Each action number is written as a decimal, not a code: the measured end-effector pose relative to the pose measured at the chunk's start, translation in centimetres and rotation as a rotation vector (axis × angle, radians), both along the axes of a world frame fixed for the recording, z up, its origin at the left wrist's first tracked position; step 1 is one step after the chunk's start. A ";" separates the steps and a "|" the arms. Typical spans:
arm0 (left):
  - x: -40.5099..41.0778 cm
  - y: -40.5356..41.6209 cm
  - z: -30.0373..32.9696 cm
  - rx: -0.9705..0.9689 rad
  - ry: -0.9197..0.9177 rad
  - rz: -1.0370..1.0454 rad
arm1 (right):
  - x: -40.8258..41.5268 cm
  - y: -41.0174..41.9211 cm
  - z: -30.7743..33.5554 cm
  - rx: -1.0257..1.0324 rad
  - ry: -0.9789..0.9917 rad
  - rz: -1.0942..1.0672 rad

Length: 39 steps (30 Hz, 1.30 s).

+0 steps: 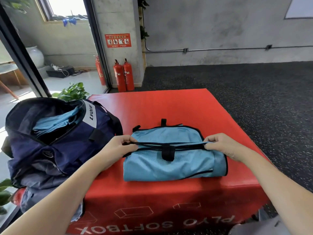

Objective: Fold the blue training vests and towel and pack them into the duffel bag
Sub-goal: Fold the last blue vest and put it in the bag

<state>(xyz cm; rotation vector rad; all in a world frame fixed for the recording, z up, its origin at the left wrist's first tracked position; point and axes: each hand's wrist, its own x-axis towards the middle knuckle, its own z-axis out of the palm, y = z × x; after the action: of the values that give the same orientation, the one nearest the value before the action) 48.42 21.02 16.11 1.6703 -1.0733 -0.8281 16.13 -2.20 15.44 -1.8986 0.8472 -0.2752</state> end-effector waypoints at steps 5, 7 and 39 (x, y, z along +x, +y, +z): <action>1.7 -3.7 -0.3 0.042 -0.161 0.138 | 2.3 -3.1 -0.5 0.011 -0.086 -0.070; 2.8 -5.1 -0.9 0.059 -0.191 0.189 | 3.5 -4.5 -0.9 -0.003 -0.089 -0.090; 3.0 -9.3 -2.8 0.024 -0.485 0.438 | 12.8 -0.6 -6.2 -0.808 0.234 0.228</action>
<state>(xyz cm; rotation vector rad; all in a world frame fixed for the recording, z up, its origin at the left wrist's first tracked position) 51.39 11.72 13.31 2.0836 -0.9510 -0.1535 28.93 -2.83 9.28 -2.8030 0.7106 -0.2812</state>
